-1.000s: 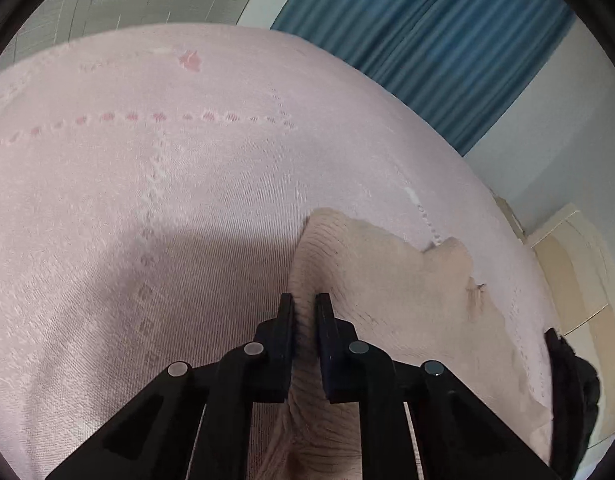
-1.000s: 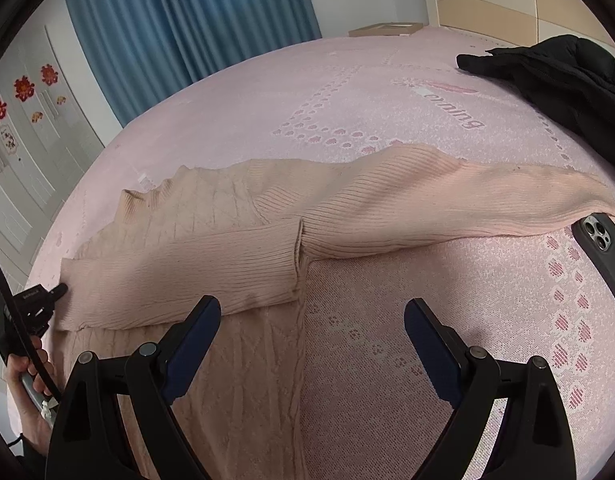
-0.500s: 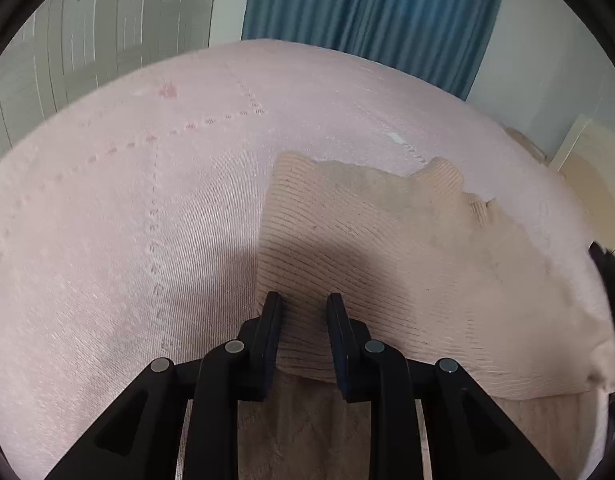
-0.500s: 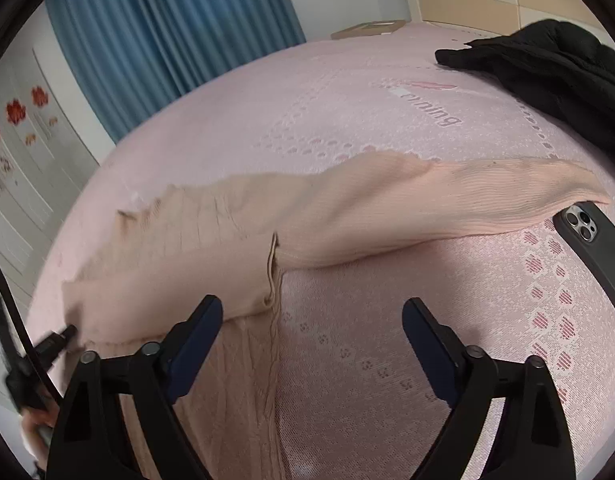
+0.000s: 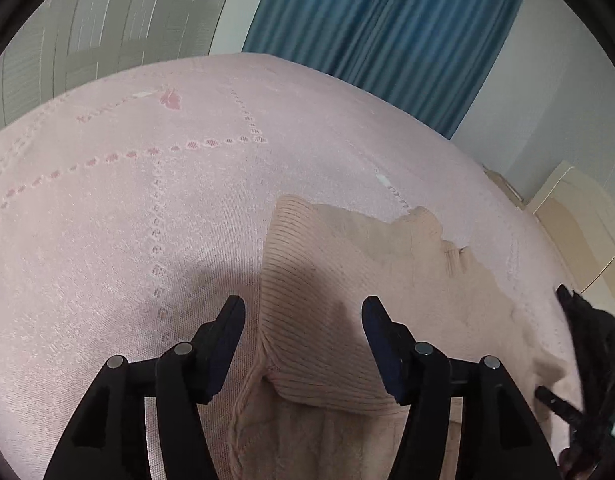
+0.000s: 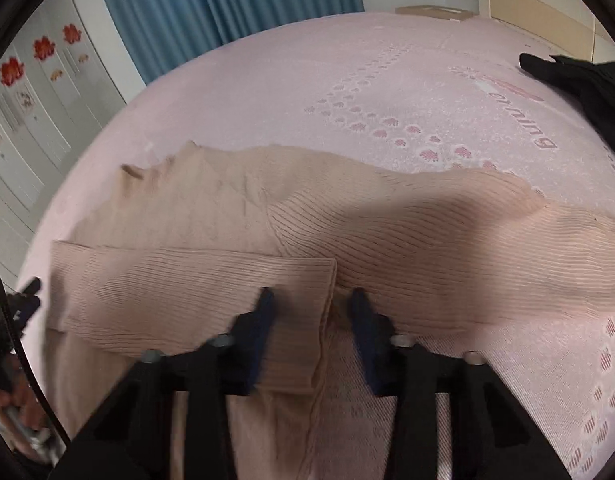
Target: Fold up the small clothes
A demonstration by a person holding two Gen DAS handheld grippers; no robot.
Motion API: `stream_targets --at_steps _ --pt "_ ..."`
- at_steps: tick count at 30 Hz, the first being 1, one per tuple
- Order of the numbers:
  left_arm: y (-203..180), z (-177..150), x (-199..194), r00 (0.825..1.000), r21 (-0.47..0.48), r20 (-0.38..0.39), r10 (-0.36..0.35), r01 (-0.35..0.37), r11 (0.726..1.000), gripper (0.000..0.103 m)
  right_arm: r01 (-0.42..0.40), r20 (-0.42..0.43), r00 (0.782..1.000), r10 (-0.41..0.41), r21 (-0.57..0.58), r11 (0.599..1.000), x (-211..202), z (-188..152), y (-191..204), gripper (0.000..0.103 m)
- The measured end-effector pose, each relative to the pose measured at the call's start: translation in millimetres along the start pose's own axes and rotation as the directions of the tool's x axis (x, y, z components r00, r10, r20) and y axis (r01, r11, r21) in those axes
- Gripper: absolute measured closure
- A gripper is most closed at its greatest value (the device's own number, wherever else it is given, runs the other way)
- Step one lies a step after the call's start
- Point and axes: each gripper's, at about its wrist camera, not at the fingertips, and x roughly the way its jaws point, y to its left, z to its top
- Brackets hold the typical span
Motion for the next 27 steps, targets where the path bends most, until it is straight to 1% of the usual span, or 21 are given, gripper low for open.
stream_targets --at_steps 1,3,5,7,8,11,12,13,15,16,17,19,21,23,24,25,27 --pt "0 0 2 1.0 -0.003 -0.003 0.002 -0.002 1.0 0.044 0.019 0.016 1.0 -0.018 -0.024 1.0 0 -1 4 0.081" --pt "3 1 5 1.0 -0.008 -0.01 0.016 -0.016 1.0 0.044 0.06 0.057 0.997 -0.054 -0.106 0.993 -5 -3 16 0.097" --pt "6 1 8 1.0 -0.021 -0.02 0.009 -0.01 1.0 0.044 0.03 0.096 0.995 -0.015 -0.153 0.988 -16 -1 23 0.097" --pt "7 0 5 1.0 -0.034 -0.023 -0.004 0.003 0.999 0.044 0.006 0.146 0.989 0.017 -0.159 0.987 -27 7 28 0.097" --pt "8 0 3 1.0 -0.037 -0.018 -0.007 0.006 0.999 0.044 0.001 0.185 0.982 0.031 -0.173 0.985 -35 16 33 0.098" --pt "9 -1 -1 1.0 -0.02 0.004 0.006 -0.006 1.0 0.044 0.018 0.284 0.958 0.035 -0.18 0.983 -52 36 36 0.1" --pt "8 -1 -1 1.0 -0.01 0.008 0.025 -0.025 1.0 0.044 0.005 0.291 0.956 0.044 -0.165 0.986 -53 40 34 0.1" --pt "8 0 0 0.999 -0.007 0.006 0.036 -0.036 0.999 0.044 -0.015 0.282 0.958 0.053 -0.135 0.991 -49 44 28 0.1" --pt "8 -1 8 0.998 -0.009 -0.03 0.057 -0.058 0.998 0.044 -0.013 0.243 0.969 0.039 -0.105 0.994 -32 45 21 0.1" --pt "8 -1 13 0.997 -0.01 -0.051 0.06 -0.06 0.998 0.044 0.008 0.206 0.979 0.012 -0.096 0.995 -16 42 17 0.1" --pt "8 -2 17 0.996 -0.006 -0.069 0.062 -0.063 0.998 0.044 0.022 0.183 0.983 -0.004 -0.096 0.995 -8 39 18 0.1" --pt "4 -5 26 0.99 0.023 -0.103 0.099 -0.097 0.995 0.045 0.073 0.12 0.991 -0.06 -0.11 0.991 14 27 15 0.1" --pt "-1 -5 23 0.99 0.044 -0.077 0.116 -0.113 0.993 0.045 0.089 0.103 0.992 -0.077 -0.117 0.989 17 24 13 0.1" --pt "-2 -4 16 0.996 0.032 -0.043 0.083 -0.081 0.996 0.045 0.074 0.099 0.993 -0.064 -0.097 0.992 12 22 8 0.099" --pt "-3 -3 12 0.998 0.027 -0.028 0.06 -0.059 0.998 0.045 0.071 0.092 0.994 -0.062 -0.089 0.994 12 21 6 0.096" --pt "-4 -2 12 0.998 0.029 -0.025 0.056 -0.055 0.998 0.044 0.065 0.079 0.995 -0.059 -0.081 0.995 13 19 3 0.094" --pt "-7 -3 19 0.995 0.049 -0.047 0.091 -0.088 0.995 0.044 0.046 0.058 0.997 -0.043 -0.064 0.997 13 15 -4 0.093"
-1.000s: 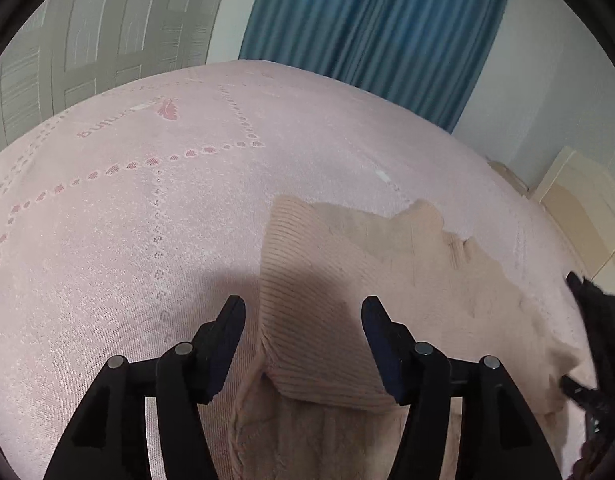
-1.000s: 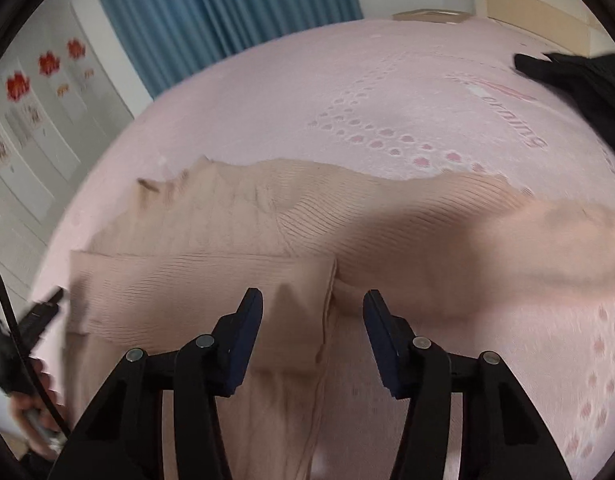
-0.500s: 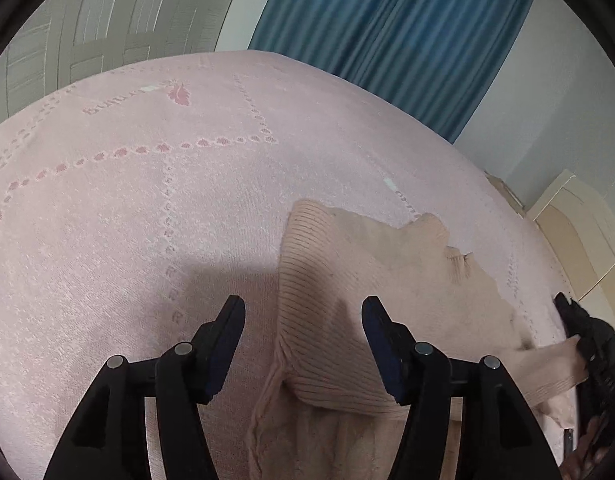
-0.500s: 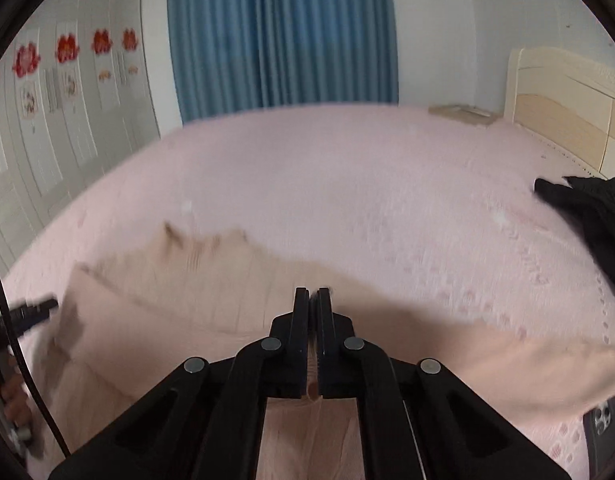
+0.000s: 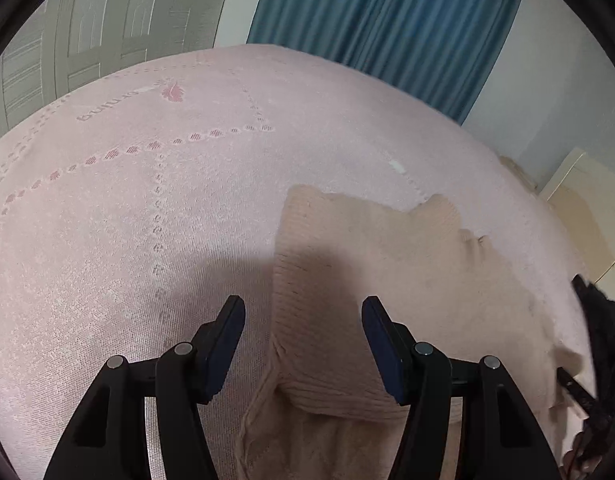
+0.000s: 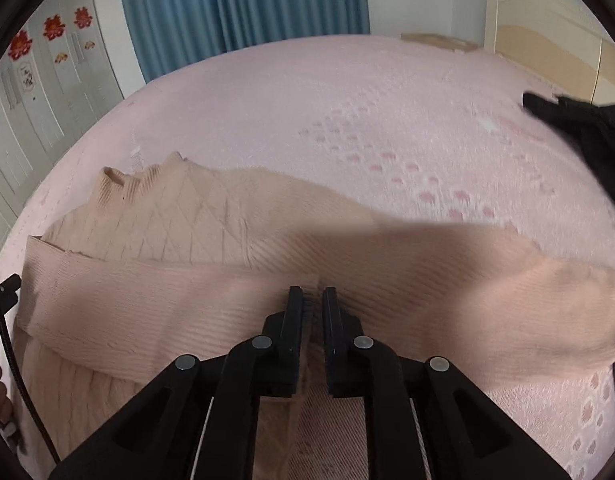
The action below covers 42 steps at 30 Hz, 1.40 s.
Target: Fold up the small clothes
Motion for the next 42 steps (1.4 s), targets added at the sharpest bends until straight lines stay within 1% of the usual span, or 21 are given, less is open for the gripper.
stream_targets --at_steps 2,3,5,6,7,8,11,13,16,18,21,22,24,29,33,35,37,38,39,40,42 --pt "-2 -1 17 0.996 0.023 -0.064 0.055 -0.054 0.998 0.044 -0.012 -0.006 1.0 0.012 -0.001 1.0 -4 0 -3 0.091" --pt "-3 -1 18 0.996 0.027 -0.06 0.062 -0.06 0.998 0.043 -0.012 -0.006 1.0 0.012 -0.004 1.0 -6 -1 -4 0.087" --pt "-3 1 16 0.995 0.029 -0.034 0.089 -0.089 0.996 0.042 -0.011 -0.003 1.0 0.011 -0.01 1.0 -12 -1 -5 0.076" --pt "-2 2 18 0.994 0.023 -0.036 0.105 -0.104 0.994 0.042 -0.007 0.001 1.0 0.007 -0.011 1.0 -16 -2 -7 0.067" --pt "-1 2 19 0.994 0.02 -0.038 0.103 -0.102 0.995 0.042 0.003 0.01 1.0 -0.003 -0.01 1.0 -21 -3 -11 0.06" --pt "-1 2 19 0.994 0.017 -0.035 0.101 -0.1 0.995 0.042 0.027 0.027 0.999 -0.026 -0.004 1.0 -28 -4 -16 0.057" --pt "0 1 18 0.994 0.019 -0.03 0.101 -0.1 0.995 0.042 0.095 0.075 0.992 -0.098 0.046 0.994 -55 -11 -47 0.048" --pt "0 2 17 0.995 0.016 -0.03 0.091 -0.091 0.996 0.042 0.13 0.087 0.986 -0.141 0.115 0.985 -75 -19 -84 0.037" --pt "-1 0 17 0.996 0.017 -0.03 0.089 -0.089 0.996 0.04 0.165 0.065 0.981 -0.181 0.192 0.967 -92 -34 -131 0.034" --pt "-2 0 18 0.995 0.028 -0.029 0.099 -0.098 0.995 0.038 0.137 0.033 0.988 -0.149 0.241 0.961 -94 -45 -154 0.034" --pt "-5 -1 18 0.994 0.041 -0.024 0.108 -0.107 0.993 0.036 0.062 -0.016 0.998 -0.06 0.338 0.939 -82 -65 -176 0.034" --pt "-4 -2 17 0.994 0.039 -0.024 0.105 -0.105 0.994 0.036 0.046 -0.012 0.999 -0.045 0.362 0.931 -78 -70 -180 0.033" --pt "-1 -2 16 0.995 0.026 -0.022 0.093 -0.093 0.995 0.036 0.039 0.032 0.998 -0.055 0.372 0.927 -79 -73 -182 0.033" --pt "-1 -2 16 0.995 0.028 -0.022 0.095 -0.095 0.995 0.036 0.009 0.038 0.999 -0.029 0.442 0.897 -66 -57 -198 0.033" --pt "-2 -3 16 0.994 0.039 -0.021 0.105 -0.105 0.994 0.035 0.027 0.029 0.999 -0.044 0.437 0.899 -57 -40 -203 0.035" --pt "-2 -3 16 0.994 0.037 -0.022 0.103 -0.102 0.994 0.035 0.034 0.036 0.998 -0.056 0.435 0.9 -58 -33 -204 0.041" --pt "-3 -4 16 0.994 0.037 -0.022 0.104 -0.103 0.994 0.034 0.048 0.047 0.996 -0.075 0.429 0.902 -57 -27 -208 0.057" --pt "-4 -4 16 0.994 0.039 -0.022 0.105 -0.104 0.994 0.034 0.063 0.047 0.995 -0.093 0.437 0.897 -58 -26 -212 0.062" --pt "-4 -4 16 0.994 0.039 -0.022 0.105 -0.104 0.994 0.034 0.073 0.048 0.993 -0.106 0.451 0.89 -58 -25 -221 0.07" --pt "-4 -4 16 0.994 0.038 -0.022 0.104 -0.104 0.994 0.034 0.082 0.047 0.992 -0.117 0.468 0.88 -59 -25 -227 0.072" --pt "-4 -4 16 0.995 0.035 -0.022 0.1 -0.1 0.994 0.034 0.09 0.049 0.99 -0.135 0.516 0.852 -61 -24 -247 0.072"
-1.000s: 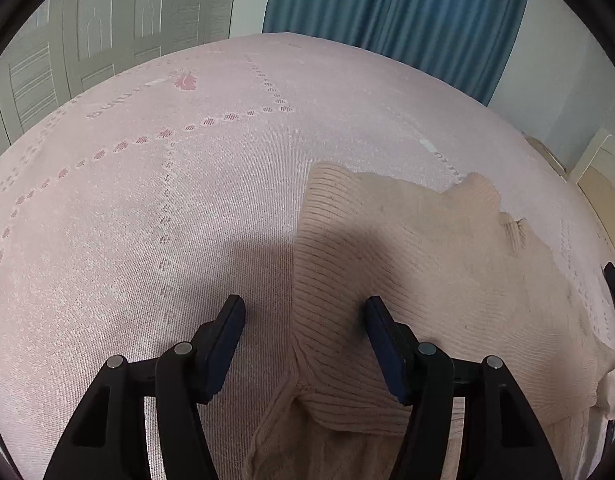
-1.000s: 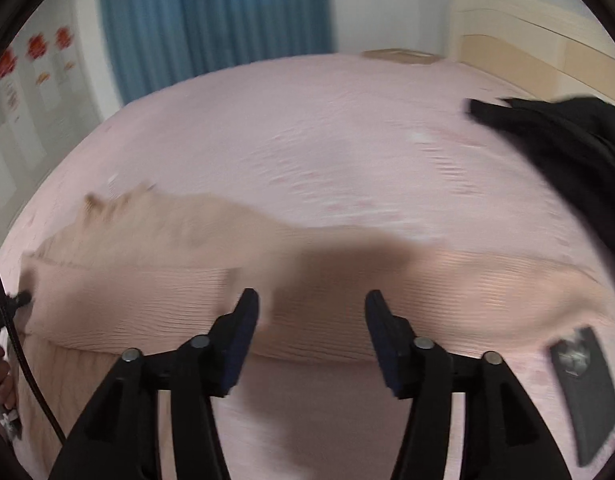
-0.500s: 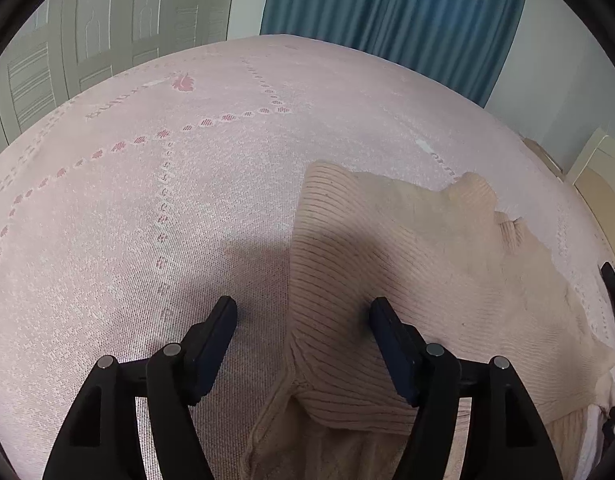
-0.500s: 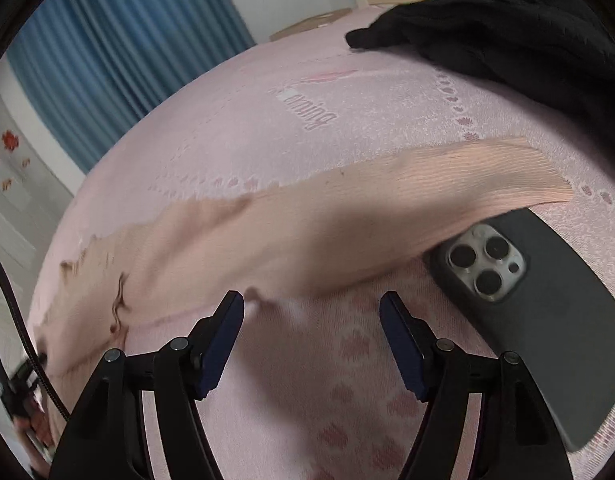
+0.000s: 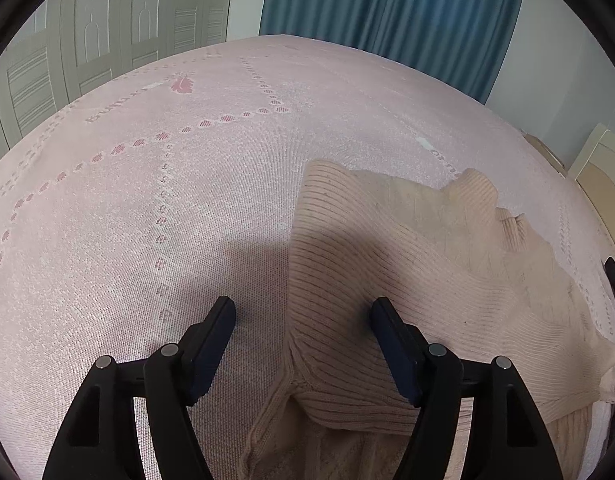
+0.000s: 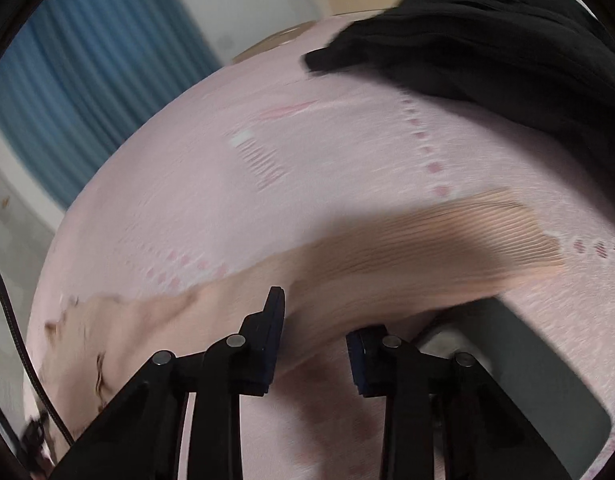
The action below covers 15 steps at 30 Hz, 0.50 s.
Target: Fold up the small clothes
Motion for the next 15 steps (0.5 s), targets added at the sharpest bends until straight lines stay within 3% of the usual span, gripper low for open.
stream_targets --at_steps 3,5,6,10,15 --pt "1 0 0 1.0 -0.003 0.001 -0.008 0.008 1.0 0.034 0.034 0.017 0.999 -0.034 0.039 0.999 1 15 -17 0.073" --pt "2 0 0 1.0 -0.008 0.001 -0.017 0.017 1.0 0.033 0.04 0.029 0.999 -0.041 0.03 0.999 0 21 -21 0.095" --pt "2 1 -1 1.0 -0.01 0.001 -0.02 0.02 1.0 0.033 0.038 0.033 0.999 -0.039 0.019 0.999 0 23 -21 0.097" --pt "3 0 -4 1.0 -0.013 0.003 -0.03 0.03 0.999 0.033 0.062 0.111 0.992 -0.058 -0.028 0.998 -22 23 -4 0.097" --pt "10 -1 -17 0.998 -0.057 0.003 -0.056 0.056 0.997 0.033 0.078 0.223 0.974 -0.042 -0.154 0.985 -69 27 53 0.097"
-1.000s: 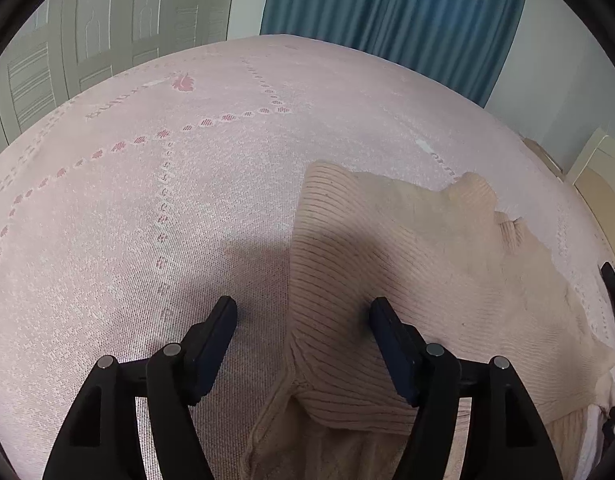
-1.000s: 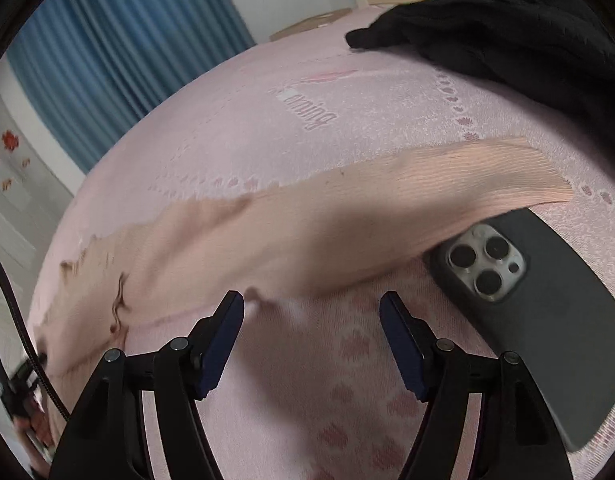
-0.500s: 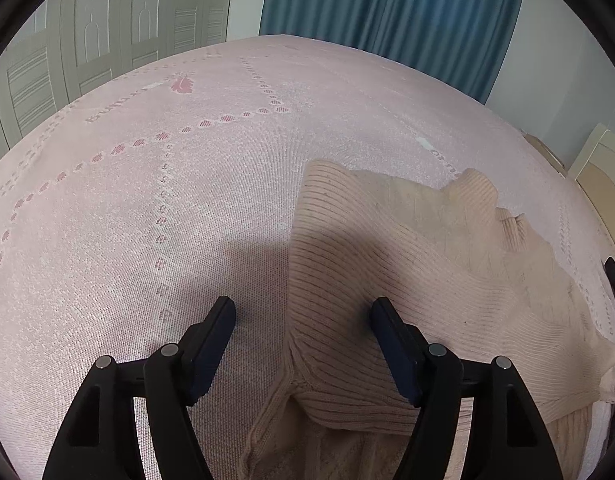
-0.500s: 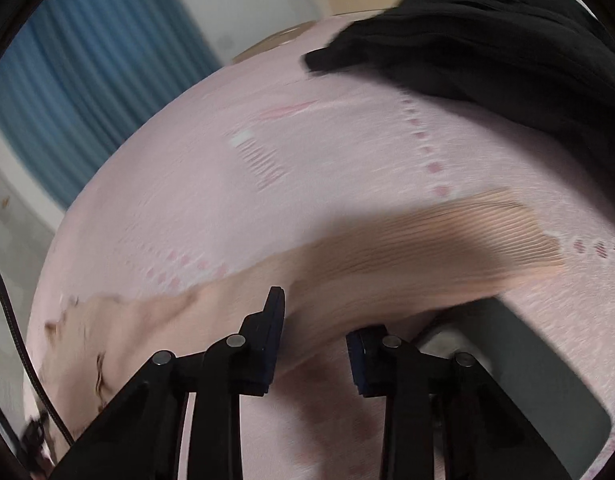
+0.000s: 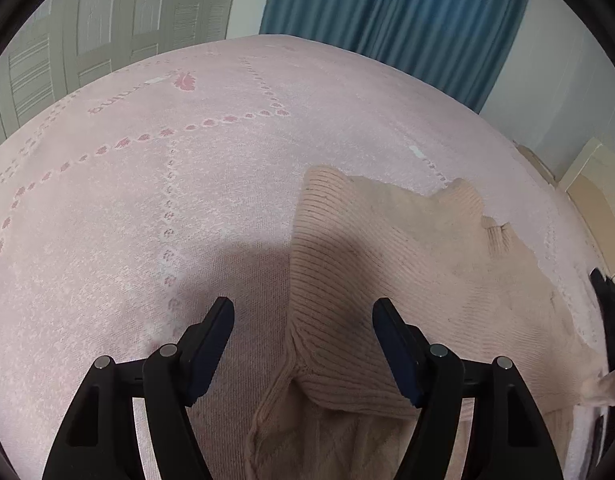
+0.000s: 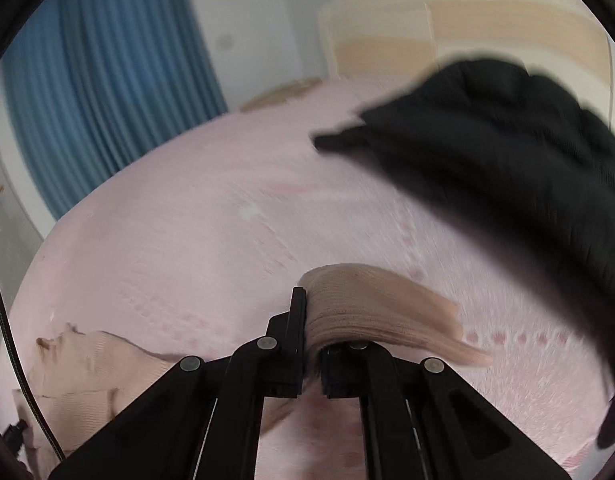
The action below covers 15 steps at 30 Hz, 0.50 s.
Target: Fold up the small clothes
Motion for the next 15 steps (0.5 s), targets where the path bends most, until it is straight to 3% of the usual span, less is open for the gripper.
stream_targets --at_steps 6,11,15 --pt "21 2 -21 0.996 -0.148 0.004 -0.09 0.09 0.985 0.031 -0.109 0.023 0.993 0.113 -0.133 0.985 -42 12 104 0.098" --pt "48 -6 -44 0.998 -0.198 0.01 -0.07 0.07 0.978 0.031 -0.22 0.019 0.972 0.234 -0.285 0.933 -83 -13 214 0.098" --pt "98 -21 -59 0.995 -0.364 0.017 -0.103 0.102 0.926 0.031 -0.344 -0.044 0.935 0.353 -0.36 0.867 -101 -52 302 0.098"
